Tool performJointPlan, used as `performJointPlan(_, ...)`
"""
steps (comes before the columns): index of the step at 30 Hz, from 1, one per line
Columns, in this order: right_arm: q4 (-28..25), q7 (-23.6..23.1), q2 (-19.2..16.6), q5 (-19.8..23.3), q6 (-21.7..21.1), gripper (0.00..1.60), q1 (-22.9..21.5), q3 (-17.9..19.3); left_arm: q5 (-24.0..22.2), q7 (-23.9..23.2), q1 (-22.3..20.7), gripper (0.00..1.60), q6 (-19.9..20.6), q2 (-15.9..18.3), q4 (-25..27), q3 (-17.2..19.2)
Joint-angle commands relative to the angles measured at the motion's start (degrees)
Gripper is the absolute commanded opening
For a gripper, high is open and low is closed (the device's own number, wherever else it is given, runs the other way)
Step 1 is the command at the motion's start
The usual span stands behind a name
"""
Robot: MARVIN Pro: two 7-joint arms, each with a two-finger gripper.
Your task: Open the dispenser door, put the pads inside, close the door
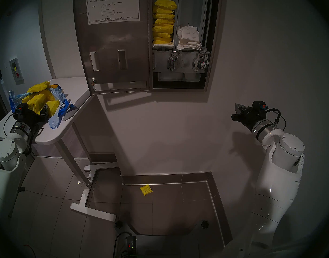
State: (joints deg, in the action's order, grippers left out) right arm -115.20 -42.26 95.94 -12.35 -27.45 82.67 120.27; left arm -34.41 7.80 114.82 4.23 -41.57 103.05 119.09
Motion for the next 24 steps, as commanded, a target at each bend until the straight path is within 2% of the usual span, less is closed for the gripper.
performJointPlan(1,-1.9,0.2,-0.3,0.2,0.6,0.42,-1.2,-0.1,0.0,-0.3,0.0,1.6,0.0,0.2,2.2,-0.1)
performJointPlan(14,-1.9,0.2,-0.3,0.2,0.6,0.42,-1.2,-0.1,0.5,0.1,-0.2,1.6,0.4,-0.3,1.7,0.5)
performJointPlan(23,-1.9,0.2,-0.3,0.2,0.6,0.42,-1.2,-0.1,0.7,0.8,1.7,1.6,0.7,-1.5,2.3,3.0)
performJointPlan(24,-1.9,0.2,-0.3,0.3,0.6,0.42,-1.2,-0.1,0.7,0.8,1.9,1.46,0.7,-1.6,2.3,3.2)
